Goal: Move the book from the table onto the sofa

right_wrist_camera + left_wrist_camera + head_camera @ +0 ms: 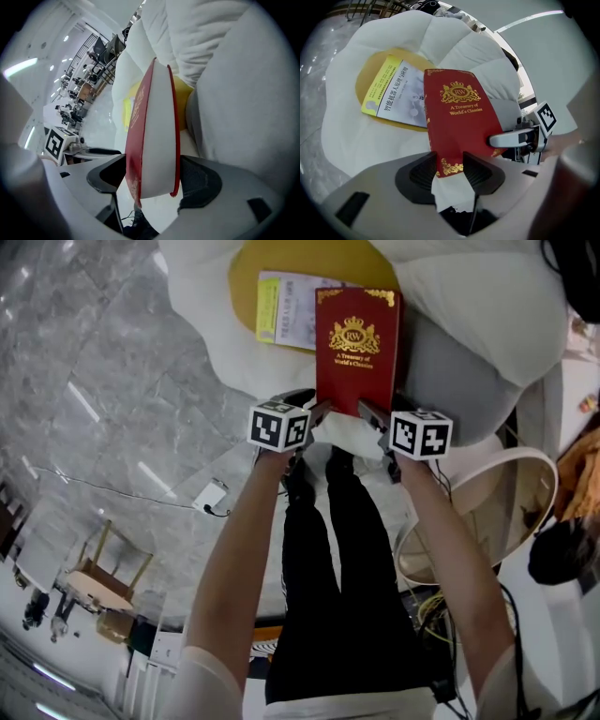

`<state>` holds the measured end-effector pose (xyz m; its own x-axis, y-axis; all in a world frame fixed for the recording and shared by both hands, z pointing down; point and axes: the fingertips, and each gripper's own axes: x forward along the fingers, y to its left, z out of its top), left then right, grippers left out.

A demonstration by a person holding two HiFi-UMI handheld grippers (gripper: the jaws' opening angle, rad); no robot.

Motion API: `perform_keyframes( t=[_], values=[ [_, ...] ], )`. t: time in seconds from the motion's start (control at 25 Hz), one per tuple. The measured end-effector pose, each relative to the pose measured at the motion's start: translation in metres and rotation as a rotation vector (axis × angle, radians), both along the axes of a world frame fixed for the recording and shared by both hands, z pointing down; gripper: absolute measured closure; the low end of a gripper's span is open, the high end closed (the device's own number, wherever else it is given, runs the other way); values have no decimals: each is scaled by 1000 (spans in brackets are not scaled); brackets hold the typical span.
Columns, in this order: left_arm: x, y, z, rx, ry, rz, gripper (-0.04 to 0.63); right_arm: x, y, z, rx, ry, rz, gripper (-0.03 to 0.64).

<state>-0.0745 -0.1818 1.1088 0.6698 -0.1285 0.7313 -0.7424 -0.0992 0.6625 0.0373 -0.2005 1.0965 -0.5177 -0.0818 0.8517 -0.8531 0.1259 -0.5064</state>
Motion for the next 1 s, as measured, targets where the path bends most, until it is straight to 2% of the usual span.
perform_keyframes(
  t=[0.12,0.24,0.36,0.56,0.6,0.68,0.84,1.0],
  values=[
    [-3,3,-8,9,-2,39,422,9,-6,-6,25,59,18,270],
    [-13,6,-24,20,13,41,420,10,-7,-21,41,72,27,270],
    [-17,9,-52,36,36,23,433,12,-6,-46,59,58,20,272],
    [-24,22,-118,93,54,43,507,5,4,-103,89,8,37,284],
    [-27,23,-133,111,56,45,520,3,4,-115,110,6,37,309],
    [-33,27,-163,142,62,36,543,-3,7,-145,165,3,33,443],
    [-46,44,-232,192,79,7,578,-19,24,-214,249,0,12,505],
    [-62,55,-303,255,90,22,592,-32,33,-289,325,-25,58,554]
  ],
)
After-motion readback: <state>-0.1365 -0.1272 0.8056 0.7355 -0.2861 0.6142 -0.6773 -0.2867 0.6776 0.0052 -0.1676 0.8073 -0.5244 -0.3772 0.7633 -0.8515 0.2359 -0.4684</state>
